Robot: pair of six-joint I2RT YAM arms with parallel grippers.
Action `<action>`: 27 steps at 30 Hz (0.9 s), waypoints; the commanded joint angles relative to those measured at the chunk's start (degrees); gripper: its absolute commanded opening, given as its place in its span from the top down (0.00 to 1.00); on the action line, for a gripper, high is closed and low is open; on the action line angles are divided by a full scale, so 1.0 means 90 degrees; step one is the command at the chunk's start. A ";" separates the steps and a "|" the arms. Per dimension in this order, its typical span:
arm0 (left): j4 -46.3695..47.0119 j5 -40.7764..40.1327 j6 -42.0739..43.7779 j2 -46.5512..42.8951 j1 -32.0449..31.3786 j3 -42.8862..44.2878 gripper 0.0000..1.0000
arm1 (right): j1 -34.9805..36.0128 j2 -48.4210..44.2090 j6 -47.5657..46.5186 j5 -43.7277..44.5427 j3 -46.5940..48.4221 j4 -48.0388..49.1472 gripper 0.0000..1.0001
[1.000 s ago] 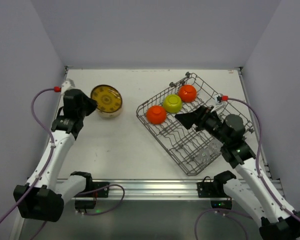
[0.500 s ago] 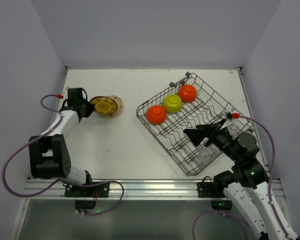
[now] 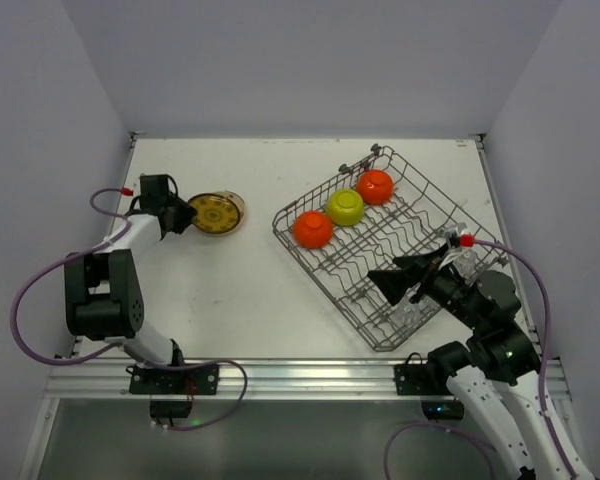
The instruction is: Unload the mixed dishes from the dish rack
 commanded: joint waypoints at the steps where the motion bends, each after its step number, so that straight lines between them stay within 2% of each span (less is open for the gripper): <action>1: 0.0327 0.0162 -0.0052 -0.0111 0.0041 0.0290 0.54 | -0.0020 0.0041 -0.0155 -0.0192 0.0201 0.0001 0.01; 2: 0.0337 0.0143 -0.0042 -0.0159 0.0031 0.0270 0.46 | -0.0020 0.0041 -0.0165 -0.0192 0.0201 0.0001 0.01; 3: 0.0346 0.0114 -0.0042 -0.0247 0.0031 0.0241 0.32 | -0.0020 0.0061 -0.0213 -0.0211 0.0201 0.0011 0.01; 6: 0.0250 0.0065 0.0036 -0.0248 0.0021 0.0289 0.22 | -0.0020 0.0216 -0.0214 -0.0269 0.0181 0.0030 0.01; 9: 0.0142 0.0133 0.0085 -0.0286 0.0021 0.0290 0.18 | -0.0020 0.0392 -0.0097 -0.0251 0.0162 0.0069 0.01; 13: 0.0054 0.0201 0.0241 -0.0550 -0.0008 0.0260 0.11 | -0.0020 0.0792 0.0235 0.0654 0.0152 0.0089 0.01; 17: -0.0297 0.0367 0.0797 -0.1319 -0.0222 0.0348 0.00 | -0.0020 0.1086 0.0723 0.1331 0.0230 0.0050 0.01; 21: -0.0698 0.0123 0.1353 -0.2092 -0.1021 0.0485 0.00 | -0.0020 0.1223 0.1182 0.1547 0.0201 0.0215 0.01; 27: -0.1098 0.0279 0.2057 -0.3118 -0.2106 0.0544 0.00 | -0.0020 0.0960 0.1817 0.2142 -0.0043 0.0235 0.01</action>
